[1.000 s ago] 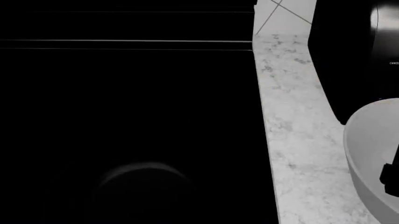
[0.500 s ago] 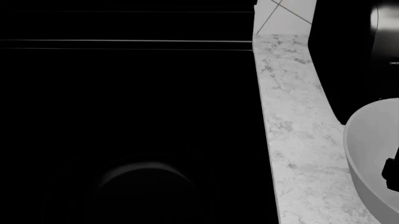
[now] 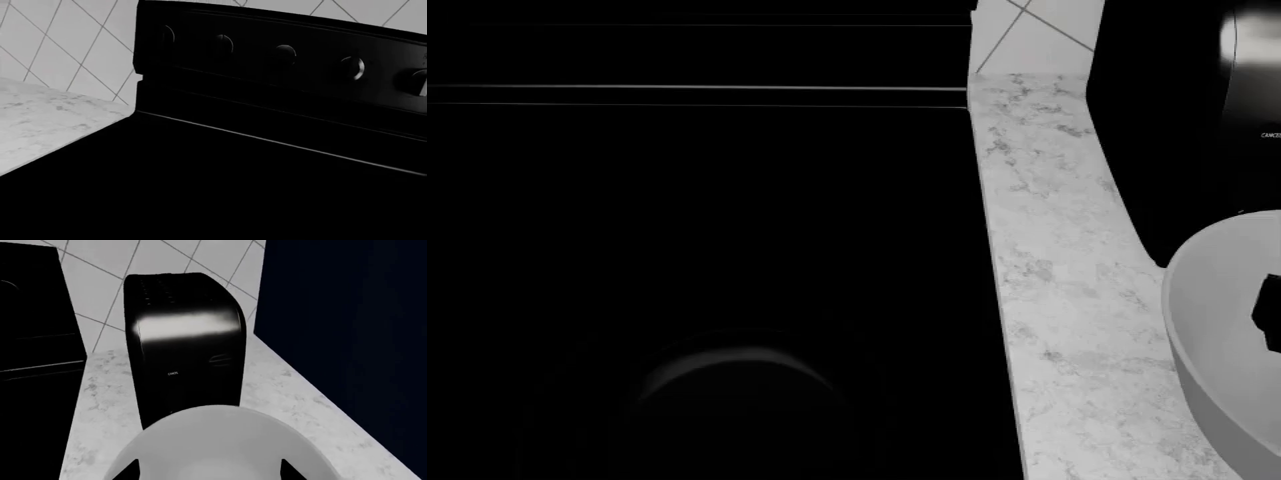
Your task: Pick the dumpling from the pan and place it in the bowl.
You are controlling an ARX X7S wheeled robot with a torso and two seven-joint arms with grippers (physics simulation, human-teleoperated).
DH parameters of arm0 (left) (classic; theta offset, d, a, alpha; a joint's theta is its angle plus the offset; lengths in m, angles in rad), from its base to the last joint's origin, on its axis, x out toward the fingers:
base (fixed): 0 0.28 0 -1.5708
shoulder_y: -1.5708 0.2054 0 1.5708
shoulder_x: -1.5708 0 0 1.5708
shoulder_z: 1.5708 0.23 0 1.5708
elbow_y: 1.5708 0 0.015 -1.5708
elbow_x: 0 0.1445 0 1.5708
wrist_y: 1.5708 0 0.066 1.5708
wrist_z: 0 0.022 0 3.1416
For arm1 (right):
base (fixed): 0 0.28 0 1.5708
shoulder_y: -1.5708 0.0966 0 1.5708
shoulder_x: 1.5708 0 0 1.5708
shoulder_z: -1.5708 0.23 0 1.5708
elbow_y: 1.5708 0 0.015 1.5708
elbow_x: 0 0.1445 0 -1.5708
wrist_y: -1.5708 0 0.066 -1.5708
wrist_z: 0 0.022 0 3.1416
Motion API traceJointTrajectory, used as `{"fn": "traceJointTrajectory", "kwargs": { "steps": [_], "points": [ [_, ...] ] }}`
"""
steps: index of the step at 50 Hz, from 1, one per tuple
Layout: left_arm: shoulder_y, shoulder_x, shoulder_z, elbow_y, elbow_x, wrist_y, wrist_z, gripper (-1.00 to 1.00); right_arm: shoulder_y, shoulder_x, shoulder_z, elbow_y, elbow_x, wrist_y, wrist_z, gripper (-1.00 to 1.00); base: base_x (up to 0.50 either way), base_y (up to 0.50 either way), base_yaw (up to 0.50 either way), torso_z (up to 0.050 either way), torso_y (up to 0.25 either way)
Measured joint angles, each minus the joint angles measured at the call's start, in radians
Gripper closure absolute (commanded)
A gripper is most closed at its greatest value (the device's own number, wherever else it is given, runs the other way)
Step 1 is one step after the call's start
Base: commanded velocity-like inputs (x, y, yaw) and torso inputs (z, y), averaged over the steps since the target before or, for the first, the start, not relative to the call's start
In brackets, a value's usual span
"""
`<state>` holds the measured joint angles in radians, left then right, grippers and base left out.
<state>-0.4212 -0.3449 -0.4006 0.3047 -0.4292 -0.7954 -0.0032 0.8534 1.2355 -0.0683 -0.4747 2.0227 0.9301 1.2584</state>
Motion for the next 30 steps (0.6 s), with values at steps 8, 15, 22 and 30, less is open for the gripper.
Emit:
{"fn": "traceJointTrajectory", "kwargs": {
  "steps": [8,15,22,30],
  "points": [
    [0.01,-0.001,-0.009,0.007,-0.007,0.0,-0.001,-1.0,0.08,0.007,-0.021,-0.025,0.047,0.012,0.031,-1.0,0.0,0.0,0.0,0.0,0.0],
    [0.019,0.001,-0.01,0.006,-0.007,0.011,0.0,-1.0,0.151,0.013,-0.04,-0.047,0.089,0.022,0.059,-1.0,0.0,0.0,0.0,0.0,0.0],
    [0.021,0.0,-0.009,0.008,-0.009,0.012,-0.001,-1.0,0.213,0.023,-0.054,-0.068,0.13,0.028,0.085,-1.0,0.0,0.0,0.0,0.0,0.0],
    [0.024,0.0,-0.008,0.011,-0.013,0.012,-0.003,-1.0,0.326,-0.008,-0.107,-0.087,0.173,0.048,0.128,-1.0,0.0,0.0,0.0,0.0,0.0]
  ]
}}
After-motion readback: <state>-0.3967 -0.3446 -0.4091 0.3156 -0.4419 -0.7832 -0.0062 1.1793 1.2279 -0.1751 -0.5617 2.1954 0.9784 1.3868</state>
